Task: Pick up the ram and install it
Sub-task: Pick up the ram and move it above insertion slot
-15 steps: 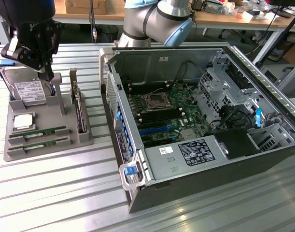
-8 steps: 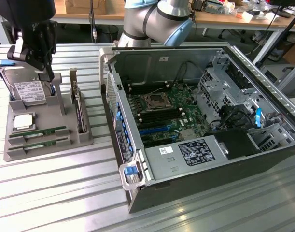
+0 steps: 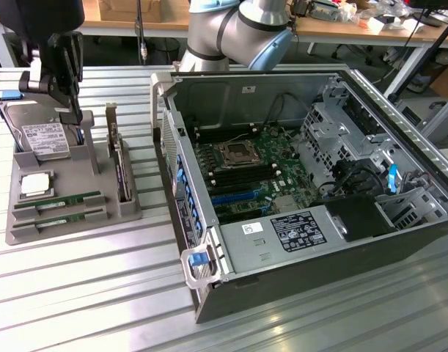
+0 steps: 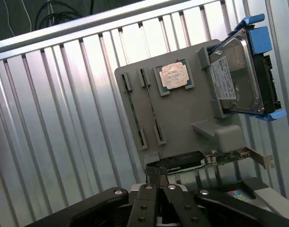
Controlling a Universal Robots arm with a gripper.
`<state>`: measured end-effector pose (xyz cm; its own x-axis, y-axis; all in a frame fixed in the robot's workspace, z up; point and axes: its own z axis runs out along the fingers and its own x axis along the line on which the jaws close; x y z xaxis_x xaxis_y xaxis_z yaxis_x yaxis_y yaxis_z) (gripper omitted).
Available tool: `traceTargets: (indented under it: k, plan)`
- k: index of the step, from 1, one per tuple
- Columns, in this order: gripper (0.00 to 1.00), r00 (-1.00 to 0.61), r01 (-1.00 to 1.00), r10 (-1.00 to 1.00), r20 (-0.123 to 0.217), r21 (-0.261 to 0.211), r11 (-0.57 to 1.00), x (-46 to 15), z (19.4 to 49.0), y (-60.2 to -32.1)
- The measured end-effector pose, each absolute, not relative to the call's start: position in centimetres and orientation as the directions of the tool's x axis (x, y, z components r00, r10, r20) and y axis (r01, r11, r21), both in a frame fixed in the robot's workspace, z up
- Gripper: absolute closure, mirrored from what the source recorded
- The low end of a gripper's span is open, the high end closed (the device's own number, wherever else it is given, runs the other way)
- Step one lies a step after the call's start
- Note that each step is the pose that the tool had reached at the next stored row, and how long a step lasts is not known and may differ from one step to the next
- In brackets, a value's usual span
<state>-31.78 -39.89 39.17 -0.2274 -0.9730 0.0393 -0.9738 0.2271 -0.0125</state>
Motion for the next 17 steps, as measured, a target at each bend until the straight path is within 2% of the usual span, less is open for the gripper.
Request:
traceTargets:
  k: [17]
  plan:
    - [0.89, 0.067, -0.998, -0.995, 0.070, -0.015, -0.068, -31.78, 39.13, -39.90]
